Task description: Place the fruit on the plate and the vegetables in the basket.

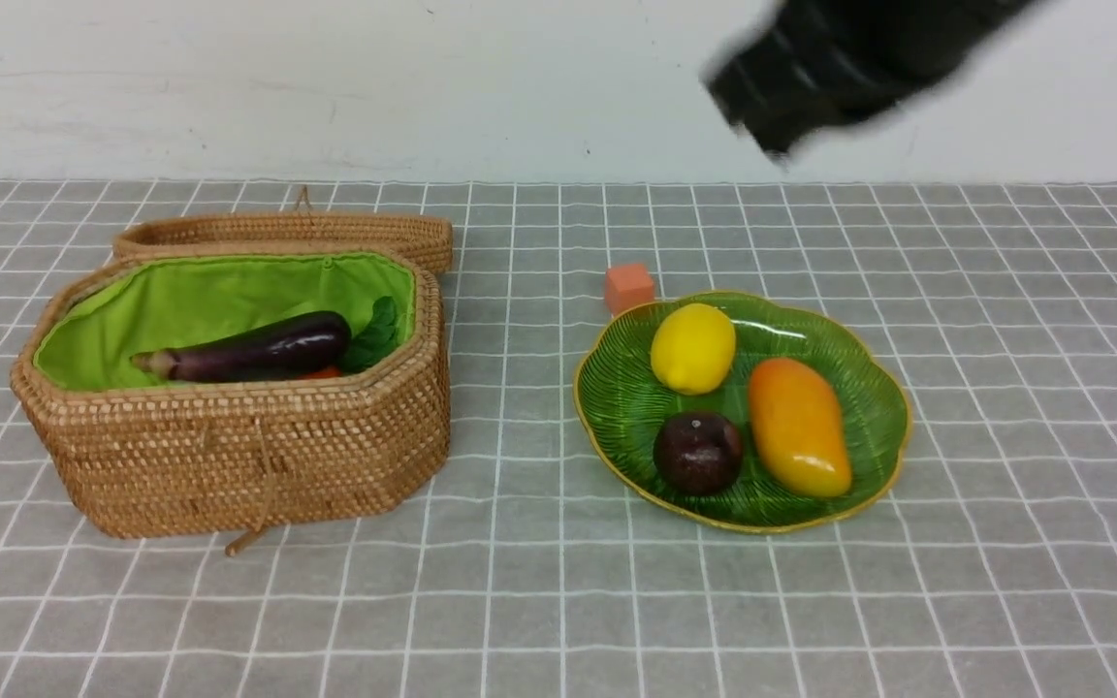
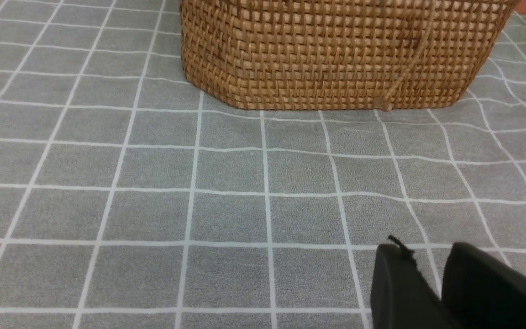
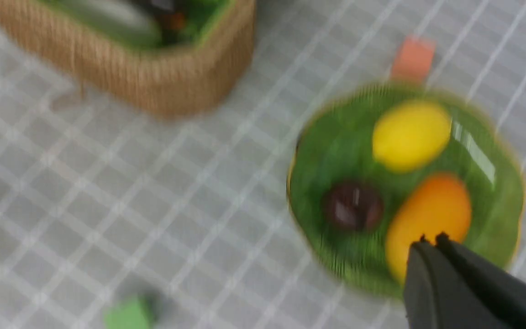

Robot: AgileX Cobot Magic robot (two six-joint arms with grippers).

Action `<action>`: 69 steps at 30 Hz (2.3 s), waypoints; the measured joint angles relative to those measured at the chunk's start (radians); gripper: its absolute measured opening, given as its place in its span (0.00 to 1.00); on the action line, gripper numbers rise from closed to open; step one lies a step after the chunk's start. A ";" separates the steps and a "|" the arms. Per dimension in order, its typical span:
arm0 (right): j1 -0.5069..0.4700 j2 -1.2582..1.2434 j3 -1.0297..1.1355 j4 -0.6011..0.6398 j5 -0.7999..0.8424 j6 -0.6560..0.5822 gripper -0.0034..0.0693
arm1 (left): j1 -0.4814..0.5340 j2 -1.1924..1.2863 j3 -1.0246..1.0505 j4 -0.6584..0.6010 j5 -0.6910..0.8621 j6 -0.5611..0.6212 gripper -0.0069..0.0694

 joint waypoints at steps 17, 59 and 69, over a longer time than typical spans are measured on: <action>0.000 -0.338 0.673 0.045 -0.004 0.023 0.03 | 0.000 0.000 0.000 0.000 0.000 0.000 0.32; -0.686 -1.548 1.843 -0.061 -0.877 0.152 0.08 | 0.004 0.000 0.000 0.001 0.001 0.000 0.35; -0.686 -1.549 1.843 -0.056 -0.874 0.152 0.10 | 0.004 0.000 0.001 0.001 0.001 0.000 0.36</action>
